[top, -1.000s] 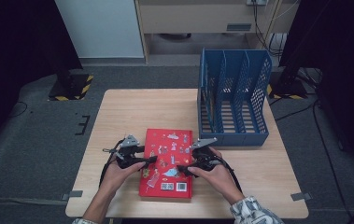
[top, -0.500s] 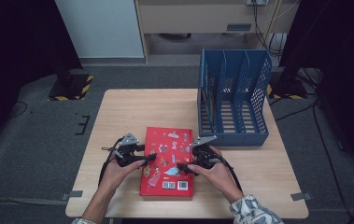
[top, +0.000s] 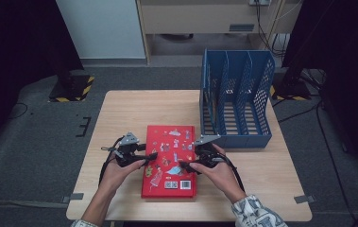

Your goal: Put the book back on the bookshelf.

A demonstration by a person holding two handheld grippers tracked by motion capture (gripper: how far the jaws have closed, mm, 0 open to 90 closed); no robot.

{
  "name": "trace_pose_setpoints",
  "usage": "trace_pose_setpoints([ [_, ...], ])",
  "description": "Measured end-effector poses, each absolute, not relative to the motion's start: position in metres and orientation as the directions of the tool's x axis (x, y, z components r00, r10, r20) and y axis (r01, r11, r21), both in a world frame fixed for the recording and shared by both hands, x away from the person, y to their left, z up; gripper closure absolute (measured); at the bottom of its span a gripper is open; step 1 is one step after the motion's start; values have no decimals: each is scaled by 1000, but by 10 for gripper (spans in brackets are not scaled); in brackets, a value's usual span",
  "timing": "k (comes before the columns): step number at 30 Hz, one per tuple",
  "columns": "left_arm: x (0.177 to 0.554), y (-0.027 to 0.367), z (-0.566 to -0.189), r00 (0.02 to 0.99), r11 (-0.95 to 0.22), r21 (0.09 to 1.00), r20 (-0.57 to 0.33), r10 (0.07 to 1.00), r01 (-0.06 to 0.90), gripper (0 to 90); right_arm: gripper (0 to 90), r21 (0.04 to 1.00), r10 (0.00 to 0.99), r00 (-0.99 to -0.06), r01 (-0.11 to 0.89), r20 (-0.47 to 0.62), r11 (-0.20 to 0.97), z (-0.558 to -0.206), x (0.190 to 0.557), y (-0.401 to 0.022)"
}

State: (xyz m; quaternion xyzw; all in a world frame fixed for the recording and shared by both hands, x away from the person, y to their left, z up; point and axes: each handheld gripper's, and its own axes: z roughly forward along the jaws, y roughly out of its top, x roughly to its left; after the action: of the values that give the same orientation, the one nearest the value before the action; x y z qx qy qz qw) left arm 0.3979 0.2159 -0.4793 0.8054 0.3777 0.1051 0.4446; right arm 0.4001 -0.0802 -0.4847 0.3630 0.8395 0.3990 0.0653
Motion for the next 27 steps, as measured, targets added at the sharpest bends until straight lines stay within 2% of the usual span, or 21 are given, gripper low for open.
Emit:
trace_pose_setpoints([
  [12, 403, 225, -470, 688, -324, 795, -154, 709, 512, 355, 207, 745, 682, -721, 520, 122, 417, -468, 408, -69],
  [22, 400, 224, -456, 693, -335, 814, -111, 713, 475, 360, 242, 776, 673, -727, 501, 137, 384, -452, 407, -69],
  [27, 402, 224, -452, 684, -327, 820, -104, 722, 470, 362, 241, 779, 677, -730, 479, 97, 405, -446, 408, -65],
])
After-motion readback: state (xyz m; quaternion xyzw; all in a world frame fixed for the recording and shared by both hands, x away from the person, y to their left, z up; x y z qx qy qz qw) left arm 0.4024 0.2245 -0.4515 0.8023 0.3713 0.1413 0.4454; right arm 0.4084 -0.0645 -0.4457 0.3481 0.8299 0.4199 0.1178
